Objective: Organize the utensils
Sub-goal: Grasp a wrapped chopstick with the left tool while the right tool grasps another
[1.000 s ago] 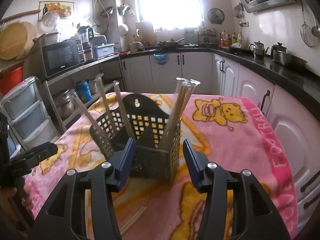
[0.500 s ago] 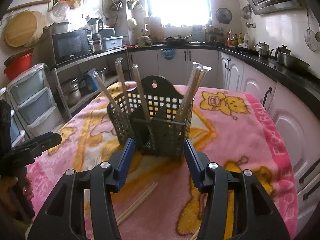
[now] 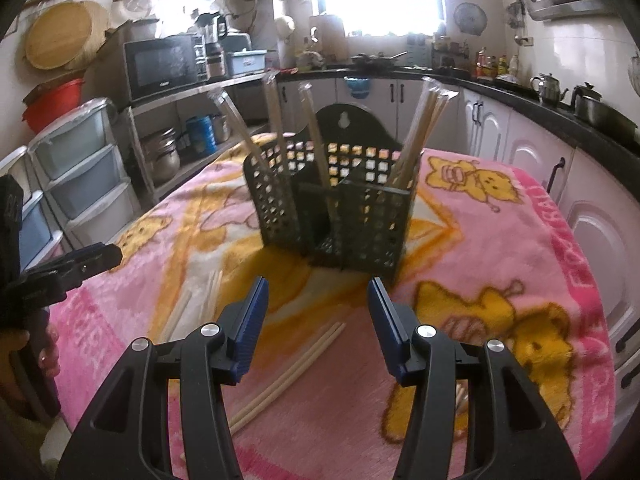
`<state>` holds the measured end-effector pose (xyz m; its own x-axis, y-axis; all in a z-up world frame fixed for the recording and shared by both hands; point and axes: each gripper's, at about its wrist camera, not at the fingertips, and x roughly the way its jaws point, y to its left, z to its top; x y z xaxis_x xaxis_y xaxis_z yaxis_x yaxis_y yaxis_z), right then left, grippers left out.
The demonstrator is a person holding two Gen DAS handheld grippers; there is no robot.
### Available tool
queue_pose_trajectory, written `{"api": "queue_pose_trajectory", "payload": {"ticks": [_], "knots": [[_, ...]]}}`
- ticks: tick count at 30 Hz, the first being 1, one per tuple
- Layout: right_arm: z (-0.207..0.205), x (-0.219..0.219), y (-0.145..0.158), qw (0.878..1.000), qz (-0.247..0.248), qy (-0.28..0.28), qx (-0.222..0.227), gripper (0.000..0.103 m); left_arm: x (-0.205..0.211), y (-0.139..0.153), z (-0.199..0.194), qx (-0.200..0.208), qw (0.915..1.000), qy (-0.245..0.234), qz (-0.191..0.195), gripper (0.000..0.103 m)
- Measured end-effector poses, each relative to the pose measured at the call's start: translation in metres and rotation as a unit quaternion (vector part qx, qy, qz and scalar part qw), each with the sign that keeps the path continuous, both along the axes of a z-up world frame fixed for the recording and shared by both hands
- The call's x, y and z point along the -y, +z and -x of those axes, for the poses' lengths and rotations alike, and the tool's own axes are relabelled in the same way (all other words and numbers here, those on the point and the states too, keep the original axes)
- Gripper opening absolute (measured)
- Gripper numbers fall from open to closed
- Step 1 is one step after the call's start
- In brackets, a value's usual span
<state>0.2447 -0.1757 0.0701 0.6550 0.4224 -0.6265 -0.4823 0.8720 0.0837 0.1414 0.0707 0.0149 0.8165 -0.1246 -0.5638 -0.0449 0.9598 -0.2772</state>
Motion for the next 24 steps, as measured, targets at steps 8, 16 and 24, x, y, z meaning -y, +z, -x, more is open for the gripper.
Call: {"api": "queue_pose_trajectory", "payload": {"ticks": [8,16,24], "knots": [[0.003,-0.014,-0.025,0.999,0.019,0.024,-0.030,0.050,-0.005,-0.016,0.012,-0.014,0.9997,0.018,0.005,0.079],[-0.001,-0.024,-0.042,0.998,0.034,0.018,-0.053,0.050,0.000,-0.033,0.007,-0.052,0.9985,0.007,0.013,0.078],[-0.002,-0.024,-0.051,0.996,0.049,0.006,-0.077,0.050,0.016,-0.047,-0.003,-0.076,0.9967,-0.027,0.011,0.078]]}}
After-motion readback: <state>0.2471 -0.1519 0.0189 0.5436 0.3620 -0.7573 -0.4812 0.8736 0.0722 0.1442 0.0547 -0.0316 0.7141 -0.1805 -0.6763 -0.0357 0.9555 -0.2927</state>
